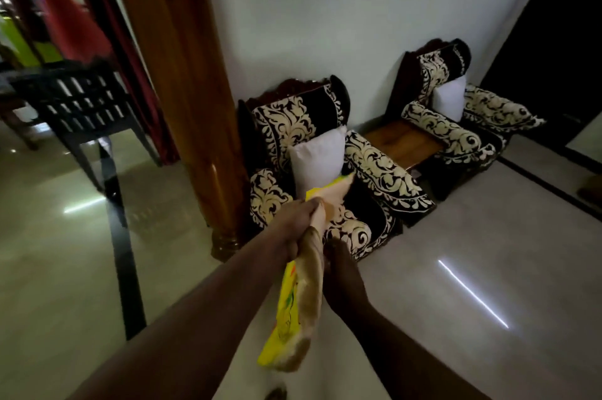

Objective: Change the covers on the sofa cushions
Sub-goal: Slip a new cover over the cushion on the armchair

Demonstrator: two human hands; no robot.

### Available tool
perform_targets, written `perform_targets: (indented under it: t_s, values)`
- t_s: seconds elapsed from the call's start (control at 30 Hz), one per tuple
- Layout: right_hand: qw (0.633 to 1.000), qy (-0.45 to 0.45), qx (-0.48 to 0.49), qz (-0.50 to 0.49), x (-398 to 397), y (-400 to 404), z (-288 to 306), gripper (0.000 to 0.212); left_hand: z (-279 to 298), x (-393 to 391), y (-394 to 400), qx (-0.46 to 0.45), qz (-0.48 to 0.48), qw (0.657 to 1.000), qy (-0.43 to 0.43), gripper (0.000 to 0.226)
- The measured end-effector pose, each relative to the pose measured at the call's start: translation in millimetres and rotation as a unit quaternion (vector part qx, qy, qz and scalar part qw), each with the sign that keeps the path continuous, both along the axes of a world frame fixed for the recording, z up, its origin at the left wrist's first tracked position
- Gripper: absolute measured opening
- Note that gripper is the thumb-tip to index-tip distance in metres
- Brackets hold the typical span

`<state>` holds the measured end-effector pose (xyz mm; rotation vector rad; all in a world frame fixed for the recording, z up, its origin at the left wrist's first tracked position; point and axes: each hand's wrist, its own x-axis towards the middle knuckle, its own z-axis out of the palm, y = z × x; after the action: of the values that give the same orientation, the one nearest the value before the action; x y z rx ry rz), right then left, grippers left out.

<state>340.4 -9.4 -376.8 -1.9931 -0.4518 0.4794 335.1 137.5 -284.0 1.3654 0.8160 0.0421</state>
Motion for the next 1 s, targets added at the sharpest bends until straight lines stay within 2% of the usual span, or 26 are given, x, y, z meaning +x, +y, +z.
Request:
perform_targets:
  t_s: [0.03, 0.1, 0.13, 0.2, 0.27, 0.33, 0.37, 0.4, 0.43, 0.5, 0.57, 0.63, 0.7, 0.77, 0.8, 0.83, 0.87, 0.93, 0.97, 1.0]
  values:
    - [0.995, 0.086, 0.053, 0.002, 4.1, 3.1, 2.6, 0.032, 7.3, 13.0, 4.9, -0.058, -0.005, 0.998, 0.017, 0.038]
    - [0.956, 0.251, 0.154, -0.010, 8.2, 7.2, 8.4, 0.040, 15.0, 32.4, 11.3, -0.131, -0.028, 0.991, 0.019, 0.032]
    - [0.933, 0.298, 0.199, -0.022, 15.3, 12.0, 7.6, 0.040, 16.0, 46.0, 13.1, -0.144, -0.047, 0.988, 0.006, 0.033]
    - [0.902, 0.340, 0.259, -0.064, 30.5, 22.8, 7.2, 0.028, 9.4, 69.7, 19.9, -0.141, -0.079, 0.986, -0.048, 0.043]
    - [0.920, 0.294, 0.246, -0.078, 52.0, 29.9, 10.8, 0.031, 4.7, 90.3, 28.9, -0.100, -0.122, 0.986, -0.050, 0.067]
    - [0.963, 0.207, 0.160, -0.073, 86.1, 24.9, 14.1, 0.014, 0.4, 114.4, 40.5, 0.036, -0.186, 0.982, -0.009, 0.100]
    - [0.982, 0.144, 0.089, -0.089, 112.3, 18.1, 5.5, 0.011, -2.6, 129.3, 46.6, 0.160, -0.226, 0.960, 0.032, 0.110]
    - [0.993, 0.063, -0.009, -0.098, 138.5, 9.4, -4.0, 0.014, -7.5, 140.4, 55.2, 0.293, -0.260, 0.917, 0.075, 0.114]
    - [0.990, -0.011, -0.106, -0.090, 165.8, -1.5, -11.9, 0.015, -14.0, 150.0, 65.4, 0.409, -0.274, 0.862, 0.118, 0.113]
    - [0.962, -0.125, -0.236, -0.055, 230.7, -20.6, -38.6, 0.027, -29.7, 168.7, 80.8, 0.550, -0.257, 0.769, 0.201, 0.096]
    - [0.935, -0.151, -0.320, -0.008, 292.1, -38.8, -44.3, 0.032, -46.6, 187.4, 91.9, 0.605, -0.234, 0.704, 0.289, 0.071]
    - [0.909, -0.141, -0.392, 0.029, 342.8, -49.3, -37.9, 0.028, -60.0, 200.5, 104.1, 0.602, -0.215, 0.683, 0.353, 0.051]
    - [0.906, -0.132, -0.399, 0.057, 388.4, -48.2, -30.7, 0.027, -66.5, 210.8, 115.3, 0.613, -0.201, 0.661, 0.383, 0.041]
    - [0.934, -0.108, -0.336, 0.059, 424.0, -31.6, -11.8, 0.027, -71.8, 221.7, 123.7, 0.703, -0.178, 0.614, 0.311, 0.032]
    - [0.957, -0.081, -0.274, 0.043, 442.7, -20.4, -2.8, 0.027, -75.1, 230.9, 126.8, 0.730, -0.176, 0.610, 0.253, 0.024]
    - [0.978, -0.041, -0.205, 0.006, 454.3, -9.7, 4.7, 0.029, -80.0, 239.8, 130.4, 0.734, -0.174, 0.629, 0.190, 0.017]
    - [0.989, 0.007, -0.146, -0.032, 464.1, 1.6, 10.0, 0.032, -85.5, 250.0, 133.3, 0.696, -0.150, 0.688, 0.139, 0.012]
    - [0.990, 0.094, -0.085, -0.057, 471.0, 19.2, 15.5, 0.035, -95.8, 269.9, 135.8, 0.516, -0.040, 0.848, 0.110, 0.013]
    - [0.987, 0.129, -0.075, -0.052, 474.7, 26.7, 14.9, 0.032, -98.0, 281.4, 137.6, 0.412, 0.029, 0.903, 0.117, 0.013]
    - [0.984, 0.157, -0.054, -0.062, 476.3, 32.2, 13.1, 0.026, -104.8, 290.1, 140.1, 0.321, 0.093, 0.935, 0.116, 0.012]
